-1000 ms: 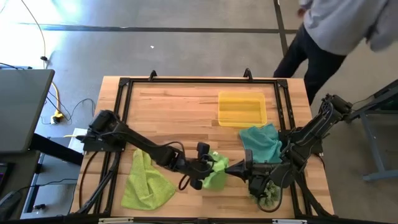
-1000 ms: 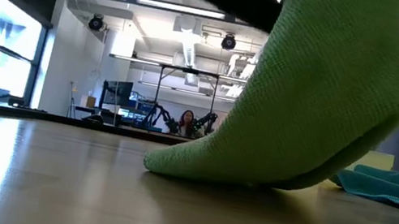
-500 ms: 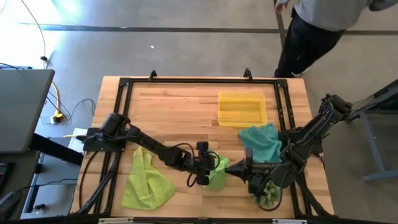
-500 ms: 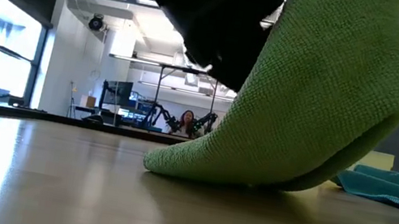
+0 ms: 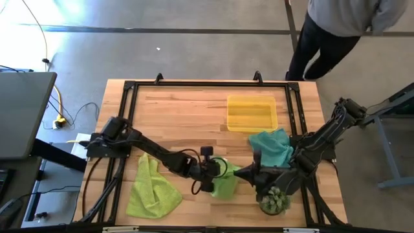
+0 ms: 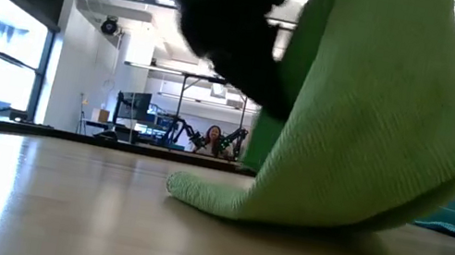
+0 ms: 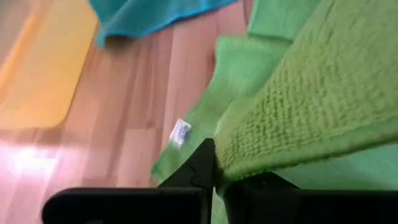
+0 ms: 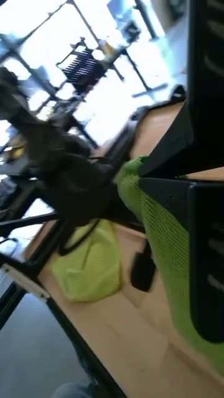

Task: Roll microfiber towels into tight, uniform cylinder then place into a basket
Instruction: Fold the top green microfiber towel

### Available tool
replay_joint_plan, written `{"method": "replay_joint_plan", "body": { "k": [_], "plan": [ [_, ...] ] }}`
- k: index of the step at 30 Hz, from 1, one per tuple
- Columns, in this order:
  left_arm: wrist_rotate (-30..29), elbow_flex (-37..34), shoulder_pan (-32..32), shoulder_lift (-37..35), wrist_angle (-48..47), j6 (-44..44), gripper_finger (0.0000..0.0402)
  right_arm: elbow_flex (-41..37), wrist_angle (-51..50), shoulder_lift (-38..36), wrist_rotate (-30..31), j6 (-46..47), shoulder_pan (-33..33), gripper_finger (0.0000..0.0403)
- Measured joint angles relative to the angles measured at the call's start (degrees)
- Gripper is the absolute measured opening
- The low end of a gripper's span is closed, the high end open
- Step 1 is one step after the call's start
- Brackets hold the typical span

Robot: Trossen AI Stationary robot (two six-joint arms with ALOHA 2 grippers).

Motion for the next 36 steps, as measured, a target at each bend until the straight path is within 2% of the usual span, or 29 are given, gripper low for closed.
{"method": "replay_joint_plan", "body": {
  "k": [7, 10, 12, 14, 16, 17, 23, 25, 27, 30, 36],
  "plan": [
    [-0.8, 0.1, -0.2, -7.6, -14.7, -3.0, 0.0003, -0.1, -10.9, 0.0, 4.6, 10.1, -2.6, 0.0],
    [-4.2, 0.3, -0.5, -11.1, -19.9, -3.3, 0.0004, -0.1, -14.1, 0.1, 5.3, 13.5, -4.4, 0.0],
    [-7.8, -0.1, -0.5, -14.2, -27.2, -3.5, 0.0002, -0.1, -14.4, 0.1, 5.2, 15.0, -6.0, 0.0],
    [-10.9, 0.3, -0.5, -16.5, -29.1, -3.5, 0.0001, 0.0, -14.7, 0.4, 4.9, 16.5, -7.3, 0.0],
    [-14.5, -0.1, -0.4, -19.5, -34.9, -3.7, 0.0001, 0.0, -14.2, 0.6, 4.6, 17.3, -9.1, 0.0],
    [-16.6, 0.2, -0.4, -20.4, -34.1, -3.2, 0.0001, 0.0, -14.2, 0.7, 4.5, 17.5, -9.8, 0.0],
    [-26.3, -0.1, -0.1, -28.0, -43.2, -1.2, 0.0001, 0.0, -7.4, 0.6, 7.3, 9.0, -15.1, 0.0],
    [-30.4, 0.3, 0.1, -29.8, -42.5, -0.8, 0.0001, 0.2, -4.3, 0.5, 8.8, 5.1, -17.1, 0.0],
    [-31.3, -0.1, 0.7, -32.3, -45.7, -1.3, 0.0001, 0.1, 0.3, 0.5, 9.7, 1.1, -19.8, 0.0],
    [-32.6, 0.2, 1.9, -34.9, -45.0, -2.7, 0.0, 0.1, 3.7, 0.7, 8.7, -2.4, -23.8, 0.0],
    [-33.1, 0.0, 5.5, -39.0, -48.4, -6.7, 0.0, 0.1, 9.1, 0.8, -1.3, -5.5, -31.9, 0.0]
  ]
}}
